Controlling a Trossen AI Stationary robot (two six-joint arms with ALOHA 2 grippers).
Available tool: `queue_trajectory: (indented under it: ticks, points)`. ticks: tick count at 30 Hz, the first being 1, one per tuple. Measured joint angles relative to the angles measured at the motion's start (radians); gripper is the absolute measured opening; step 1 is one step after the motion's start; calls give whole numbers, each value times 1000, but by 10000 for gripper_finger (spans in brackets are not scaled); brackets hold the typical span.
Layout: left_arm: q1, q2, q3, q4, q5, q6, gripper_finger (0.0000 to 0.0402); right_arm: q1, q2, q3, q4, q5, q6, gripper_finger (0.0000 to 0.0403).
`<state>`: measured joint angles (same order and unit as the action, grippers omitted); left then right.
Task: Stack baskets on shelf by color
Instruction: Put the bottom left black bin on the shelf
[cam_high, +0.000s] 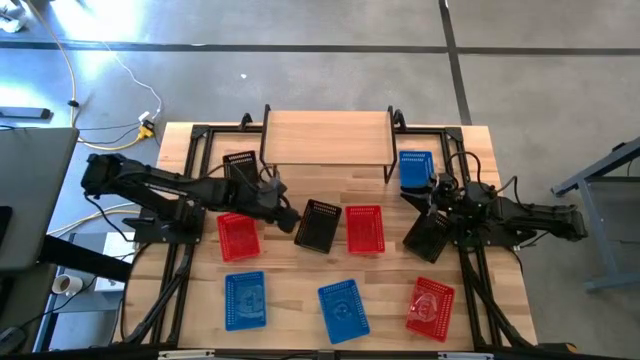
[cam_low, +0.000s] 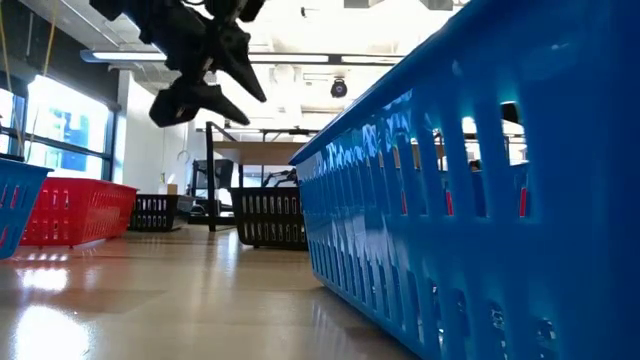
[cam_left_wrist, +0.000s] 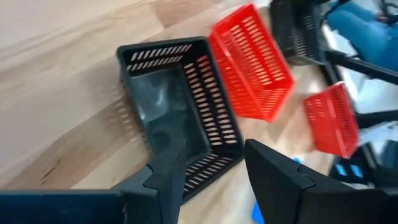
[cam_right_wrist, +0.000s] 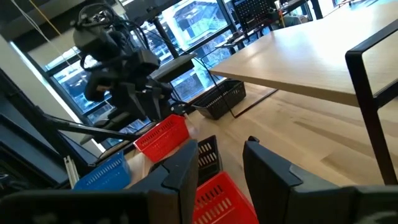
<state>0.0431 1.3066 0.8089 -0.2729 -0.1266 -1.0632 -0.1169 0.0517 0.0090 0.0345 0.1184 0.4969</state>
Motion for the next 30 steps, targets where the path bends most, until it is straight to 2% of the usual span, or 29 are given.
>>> queue_trajectory:
  ticks: [8, 30]
  points:
    - [-26, 96, 0, 0, -93, -34, 154, 0, 0, 0, 0, 0, -7, 114]
    - [-25, 325, 0, 99, -103, -89, 153, 0, 1, 0, 0, 1, -7, 114]
